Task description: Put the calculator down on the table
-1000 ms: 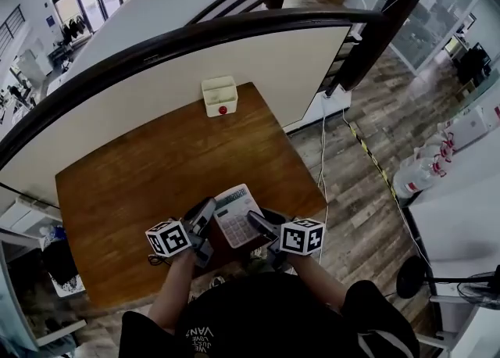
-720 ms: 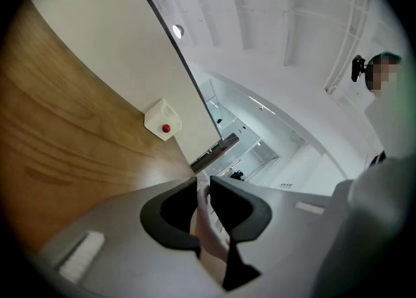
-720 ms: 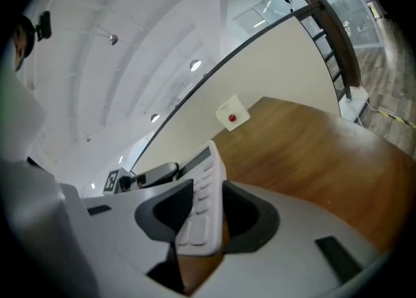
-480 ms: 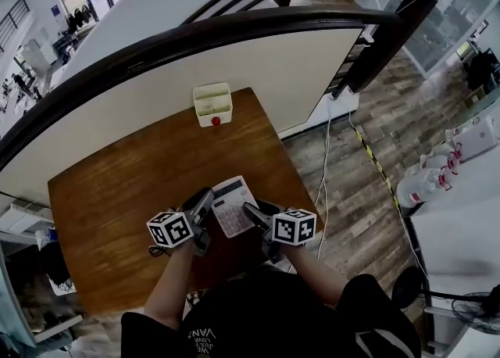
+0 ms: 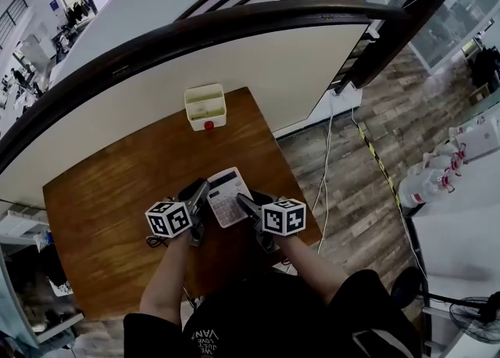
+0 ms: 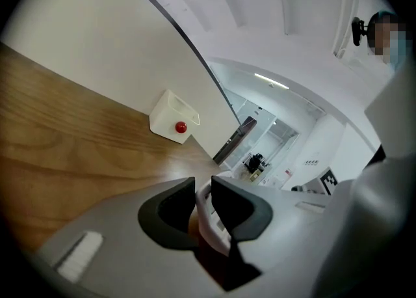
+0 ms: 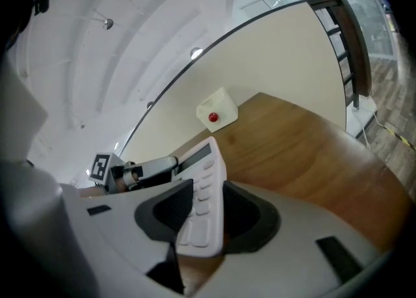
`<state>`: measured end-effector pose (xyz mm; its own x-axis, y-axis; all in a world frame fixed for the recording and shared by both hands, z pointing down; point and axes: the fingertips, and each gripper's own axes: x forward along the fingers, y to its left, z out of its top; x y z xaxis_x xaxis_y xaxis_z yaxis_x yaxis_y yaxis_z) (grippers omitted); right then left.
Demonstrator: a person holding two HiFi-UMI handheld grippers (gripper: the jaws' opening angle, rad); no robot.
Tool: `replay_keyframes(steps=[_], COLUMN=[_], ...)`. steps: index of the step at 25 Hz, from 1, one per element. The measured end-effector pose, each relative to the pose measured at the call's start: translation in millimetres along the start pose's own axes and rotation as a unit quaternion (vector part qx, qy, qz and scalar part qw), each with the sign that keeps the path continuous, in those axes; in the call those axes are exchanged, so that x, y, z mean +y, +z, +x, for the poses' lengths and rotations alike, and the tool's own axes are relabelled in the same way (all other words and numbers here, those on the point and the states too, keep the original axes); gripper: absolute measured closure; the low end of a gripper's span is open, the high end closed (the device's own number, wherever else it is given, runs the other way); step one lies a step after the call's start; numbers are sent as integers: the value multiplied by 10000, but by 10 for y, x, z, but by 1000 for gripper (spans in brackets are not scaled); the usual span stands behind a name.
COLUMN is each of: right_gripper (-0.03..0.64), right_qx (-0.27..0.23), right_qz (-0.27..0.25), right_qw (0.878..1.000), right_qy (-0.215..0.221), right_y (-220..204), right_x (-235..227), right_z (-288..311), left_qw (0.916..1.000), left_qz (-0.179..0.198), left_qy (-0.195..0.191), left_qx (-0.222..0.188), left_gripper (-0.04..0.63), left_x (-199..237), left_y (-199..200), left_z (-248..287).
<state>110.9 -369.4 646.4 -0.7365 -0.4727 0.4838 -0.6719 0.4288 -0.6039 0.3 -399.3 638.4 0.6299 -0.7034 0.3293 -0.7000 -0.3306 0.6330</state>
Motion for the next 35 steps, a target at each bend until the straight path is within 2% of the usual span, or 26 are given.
replay_keyframes(steps=[5, 29, 33, 35], right_gripper=[469, 469, 469, 469], right_qx=[123, 622, 650, 656], right_qz=[-196, -1033, -1110, -1146], right_qw=[9997, 9899, 9884, 9878], right_qy=[-123, -752, -802, -829], right_y=[10, 45, 31, 23], right_x=[-76, -186, -191, -191], right_z=[108, 278, 282, 288], left_qw=[9992, 9926, 9905, 9894], left_qz=[274, 869, 966, 1032], left_qy=[198, 634, 801, 821], left_qx=[208, 560, 566, 604], left_gripper=[528, 522, 457, 446], left_x=[106, 182, 220, 231], left_y=[9, 60, 74, 78], left_z=[93, 275, 257, 250])
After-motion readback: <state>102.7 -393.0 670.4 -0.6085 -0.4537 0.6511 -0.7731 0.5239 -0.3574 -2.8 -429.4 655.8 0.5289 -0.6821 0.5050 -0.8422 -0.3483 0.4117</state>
